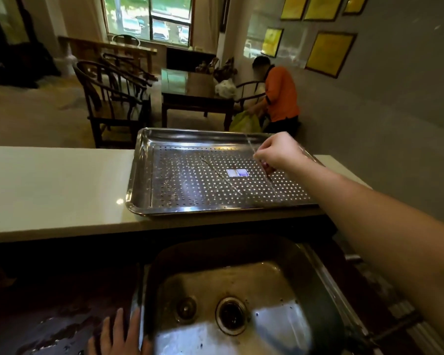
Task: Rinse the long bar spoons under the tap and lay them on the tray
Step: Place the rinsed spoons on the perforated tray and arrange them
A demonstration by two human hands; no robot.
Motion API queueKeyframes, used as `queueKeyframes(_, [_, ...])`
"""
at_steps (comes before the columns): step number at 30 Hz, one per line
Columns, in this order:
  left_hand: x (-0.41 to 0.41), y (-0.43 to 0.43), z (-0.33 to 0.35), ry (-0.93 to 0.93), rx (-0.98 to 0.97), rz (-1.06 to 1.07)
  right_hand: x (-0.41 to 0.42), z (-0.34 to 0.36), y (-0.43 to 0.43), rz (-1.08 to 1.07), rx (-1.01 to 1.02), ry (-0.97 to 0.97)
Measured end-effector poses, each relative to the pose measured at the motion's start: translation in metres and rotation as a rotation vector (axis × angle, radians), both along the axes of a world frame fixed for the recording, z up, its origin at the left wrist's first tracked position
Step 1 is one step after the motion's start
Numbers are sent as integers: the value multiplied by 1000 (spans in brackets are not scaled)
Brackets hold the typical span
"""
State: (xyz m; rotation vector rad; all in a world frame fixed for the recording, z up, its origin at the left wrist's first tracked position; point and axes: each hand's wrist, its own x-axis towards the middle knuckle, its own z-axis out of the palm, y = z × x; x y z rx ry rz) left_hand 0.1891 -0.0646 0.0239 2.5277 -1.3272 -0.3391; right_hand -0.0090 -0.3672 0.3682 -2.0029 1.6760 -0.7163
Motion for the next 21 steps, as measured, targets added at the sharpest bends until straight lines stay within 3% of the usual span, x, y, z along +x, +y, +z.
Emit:
queueKeyframes(4, [0, -3, 1, 91, -3, 42, 1, -32, -28, -8, 31, 104])
queueKeyframes(12, [-8, -2, 12, 61, -133, 96, -2, -83, -49, 34, -8, 228])
queueKeyframes(21, [0, 2, -3, -30, 151, 67, -7, -96, -58, 167, 6, 273])
